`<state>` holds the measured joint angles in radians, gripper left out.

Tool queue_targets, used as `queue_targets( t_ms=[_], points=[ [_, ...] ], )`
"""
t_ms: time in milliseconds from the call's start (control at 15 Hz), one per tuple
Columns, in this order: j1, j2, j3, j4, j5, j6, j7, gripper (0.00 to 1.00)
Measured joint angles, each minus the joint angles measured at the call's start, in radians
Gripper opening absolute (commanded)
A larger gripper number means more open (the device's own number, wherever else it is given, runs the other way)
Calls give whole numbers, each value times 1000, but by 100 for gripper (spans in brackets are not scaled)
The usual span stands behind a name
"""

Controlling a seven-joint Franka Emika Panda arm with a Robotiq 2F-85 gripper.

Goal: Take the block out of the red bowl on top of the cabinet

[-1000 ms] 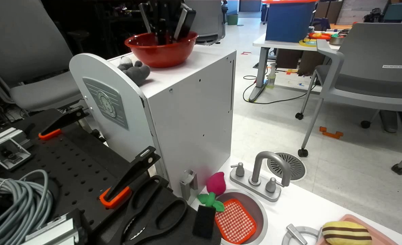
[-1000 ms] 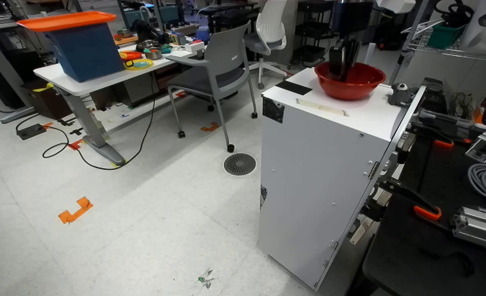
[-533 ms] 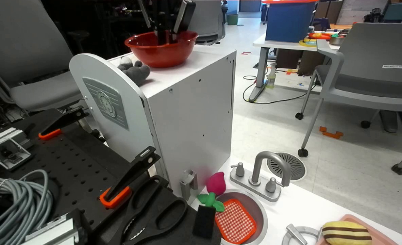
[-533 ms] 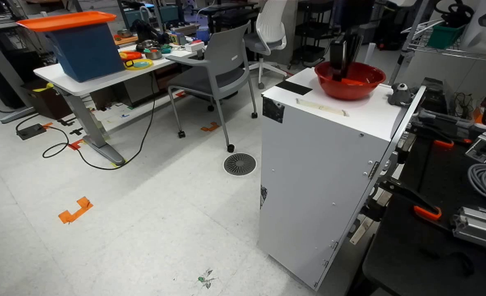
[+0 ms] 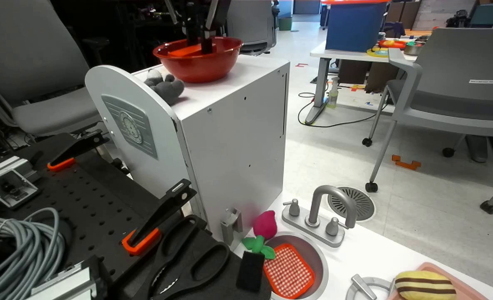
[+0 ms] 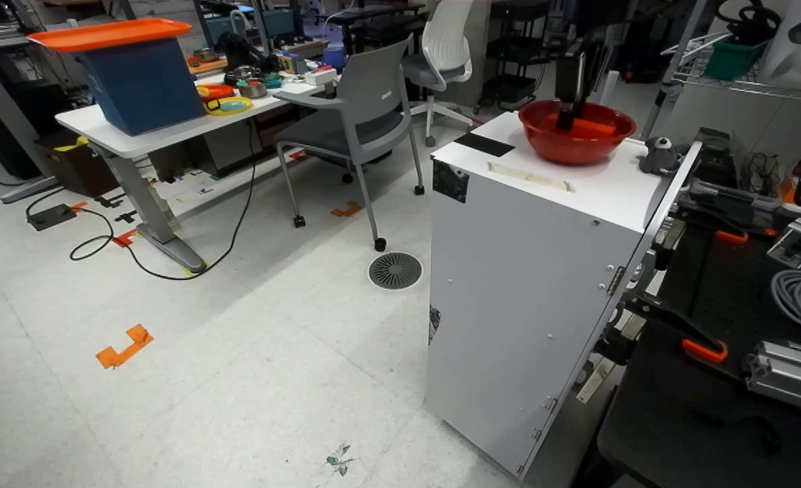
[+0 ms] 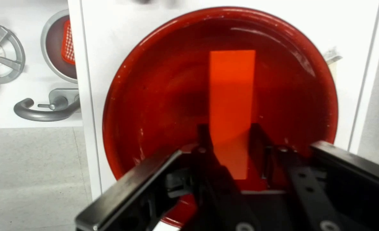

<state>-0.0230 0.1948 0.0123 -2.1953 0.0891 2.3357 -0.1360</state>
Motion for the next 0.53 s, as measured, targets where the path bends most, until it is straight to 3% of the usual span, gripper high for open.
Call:
queue_targets(
  t_ms=[533],
  points=[
    [-22,-106,-29,-93,3,46,33,8]
  ],
)
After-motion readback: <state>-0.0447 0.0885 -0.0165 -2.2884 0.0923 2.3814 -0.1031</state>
